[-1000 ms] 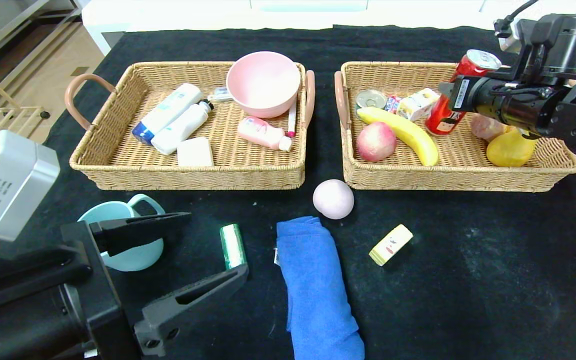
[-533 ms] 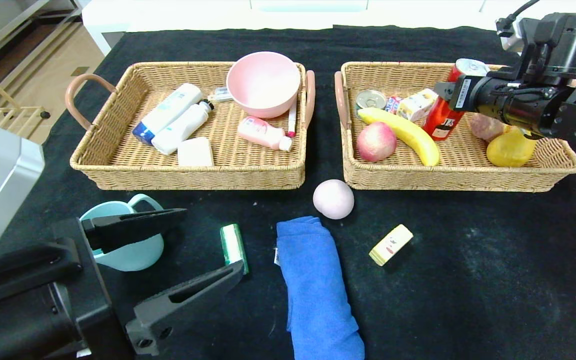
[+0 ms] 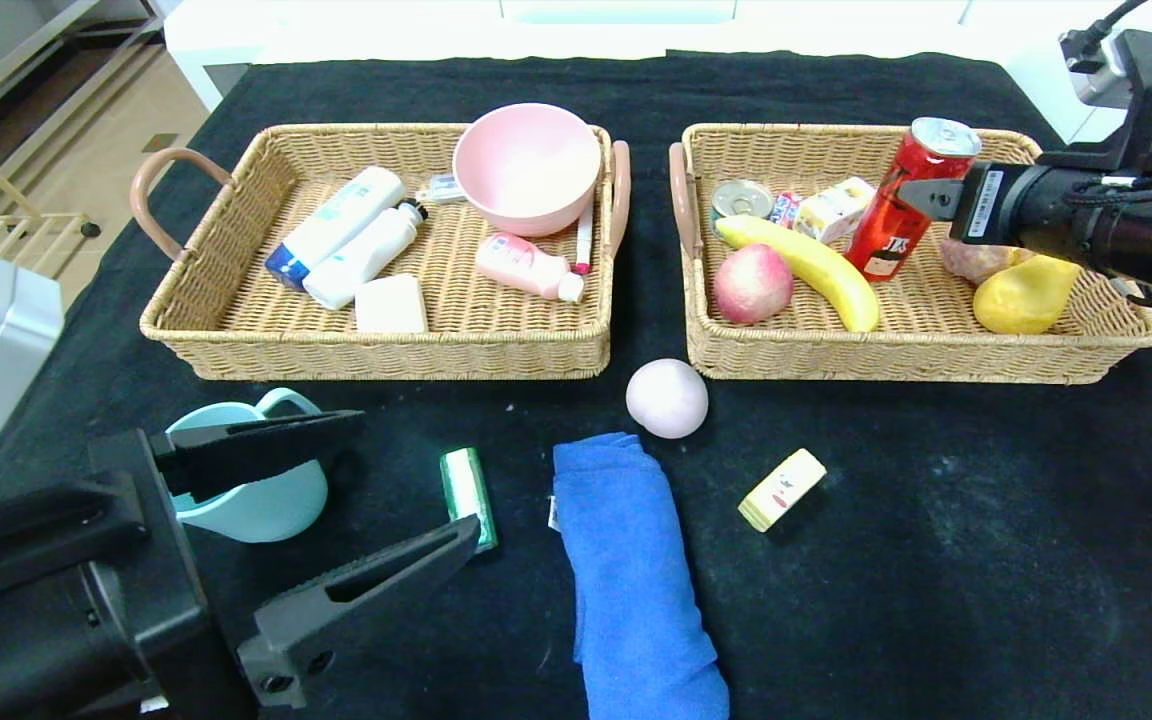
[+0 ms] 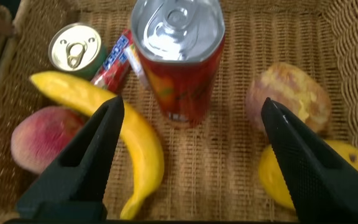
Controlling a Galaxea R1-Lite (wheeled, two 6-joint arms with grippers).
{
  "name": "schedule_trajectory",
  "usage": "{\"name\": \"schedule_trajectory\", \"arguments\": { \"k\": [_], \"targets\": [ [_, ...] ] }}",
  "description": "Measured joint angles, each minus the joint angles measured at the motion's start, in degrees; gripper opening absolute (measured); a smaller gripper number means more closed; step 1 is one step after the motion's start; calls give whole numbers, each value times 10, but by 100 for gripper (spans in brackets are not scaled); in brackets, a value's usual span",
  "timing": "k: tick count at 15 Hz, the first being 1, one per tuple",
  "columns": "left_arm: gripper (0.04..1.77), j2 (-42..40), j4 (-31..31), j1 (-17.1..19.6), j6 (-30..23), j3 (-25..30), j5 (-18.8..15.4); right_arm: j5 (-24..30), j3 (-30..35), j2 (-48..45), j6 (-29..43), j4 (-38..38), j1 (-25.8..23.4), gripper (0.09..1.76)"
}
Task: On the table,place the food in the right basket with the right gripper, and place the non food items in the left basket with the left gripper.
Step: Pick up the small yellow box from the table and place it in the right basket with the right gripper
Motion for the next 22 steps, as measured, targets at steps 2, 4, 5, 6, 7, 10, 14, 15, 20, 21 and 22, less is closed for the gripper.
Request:
{"name": "schedule_trajectory", "arguments": {
  "k": [2,4,5,6,7,10,14,15,20,21,22],
  "targets": [
    [172,0,0,0,0,0,0,-13,34,-45,0,49,27,164],
    [172,0,0,0,0,0,0,-58,61,-83,0,91,76,165],
    [172,0,0,0,0,0,0,-90,70,-99,1,115,107,166],
    [172,0,0,0,0,1,0,-115,75,-111,7,146,139,167],
    [172,0,0,0,-1,1,0,-132,78,-123,25,188,172,167],
    [172,0,0,0,0,1,3,-146,79,-144,92,278,240,168],
    [172,3,0,0,-1,2,4,-147,79,-142,168,332,270,169],
    [172,4,1,0,-1,2,4,-147,79,-136,193,339,279,170],
    [172,5,0,0,-1,2,5,-184,81,-85,243,342,308,170],
    [172,6,0,0,-1,2,5,-189,80,-74,246,341,313,170],
    [172,6,1,0,-1,2,5,-192,76,-64,248,340,318,170]
  ]
}}
